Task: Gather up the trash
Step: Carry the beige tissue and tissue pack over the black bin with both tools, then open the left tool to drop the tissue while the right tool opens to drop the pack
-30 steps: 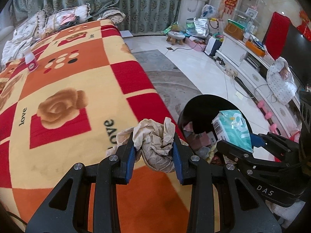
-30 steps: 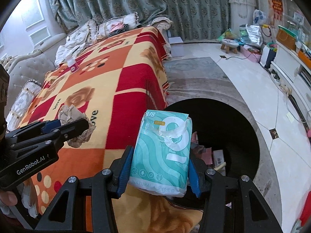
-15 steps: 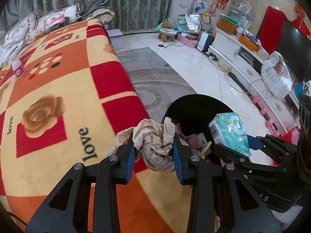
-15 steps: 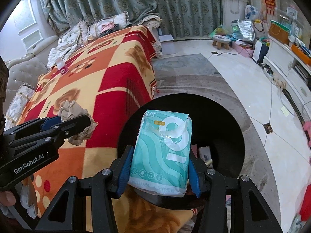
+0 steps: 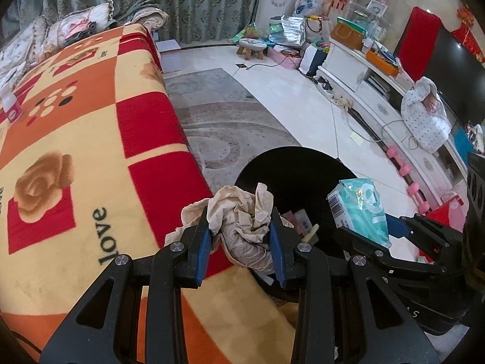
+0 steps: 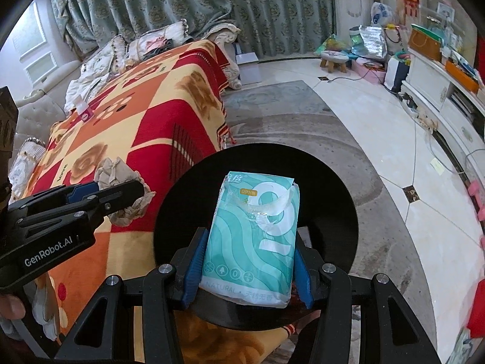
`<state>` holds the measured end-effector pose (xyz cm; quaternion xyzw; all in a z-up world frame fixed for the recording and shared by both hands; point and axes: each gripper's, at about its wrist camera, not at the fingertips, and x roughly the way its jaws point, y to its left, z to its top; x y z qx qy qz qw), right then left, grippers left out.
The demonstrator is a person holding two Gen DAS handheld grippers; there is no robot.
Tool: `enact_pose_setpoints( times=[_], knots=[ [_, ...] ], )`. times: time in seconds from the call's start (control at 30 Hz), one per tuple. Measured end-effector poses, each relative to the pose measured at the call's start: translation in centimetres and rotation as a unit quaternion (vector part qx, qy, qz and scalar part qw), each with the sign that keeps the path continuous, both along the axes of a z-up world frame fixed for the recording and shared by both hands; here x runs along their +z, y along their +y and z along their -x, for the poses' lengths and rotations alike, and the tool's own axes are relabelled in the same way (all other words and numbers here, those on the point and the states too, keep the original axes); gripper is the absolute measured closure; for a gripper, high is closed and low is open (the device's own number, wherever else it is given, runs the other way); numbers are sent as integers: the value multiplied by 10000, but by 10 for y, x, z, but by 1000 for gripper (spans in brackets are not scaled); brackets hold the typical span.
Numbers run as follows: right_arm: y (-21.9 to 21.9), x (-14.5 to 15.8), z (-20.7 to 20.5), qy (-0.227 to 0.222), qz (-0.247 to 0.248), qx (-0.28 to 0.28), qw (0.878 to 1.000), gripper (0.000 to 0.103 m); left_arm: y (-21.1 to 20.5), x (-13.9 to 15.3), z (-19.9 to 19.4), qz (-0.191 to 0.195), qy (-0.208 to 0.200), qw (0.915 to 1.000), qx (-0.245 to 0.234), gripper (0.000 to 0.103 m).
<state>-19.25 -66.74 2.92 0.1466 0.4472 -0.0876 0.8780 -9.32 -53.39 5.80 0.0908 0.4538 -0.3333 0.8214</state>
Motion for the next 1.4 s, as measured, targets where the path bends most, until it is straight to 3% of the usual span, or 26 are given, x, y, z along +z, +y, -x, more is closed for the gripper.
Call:
enact_pose_setpoints(
  times=[0.57,0.73,0.93,1.07,1.4],
  knots=[
    [-12,-4,3,-3,-90,-92,9999,54,-13,-7,-4,71,211,9997,-95,70],
    [-15,-5,4,-19,-142,-120,9998,54,-14,-9,-6,187,342,9991,-135,65],
    [-18,-6,3,-42,-212,-156,9996,51,-14,-6,-3,277,352,9989,-156,57],
    [-20,-5,5,-54,-231,-260,9994,36,-11,-5,-3,349,422,9983,-176,51],
    [-9,9,16,-221,-134,-334,9991,36,9,13,7,412,224,9989,-40,47]
  ],
)
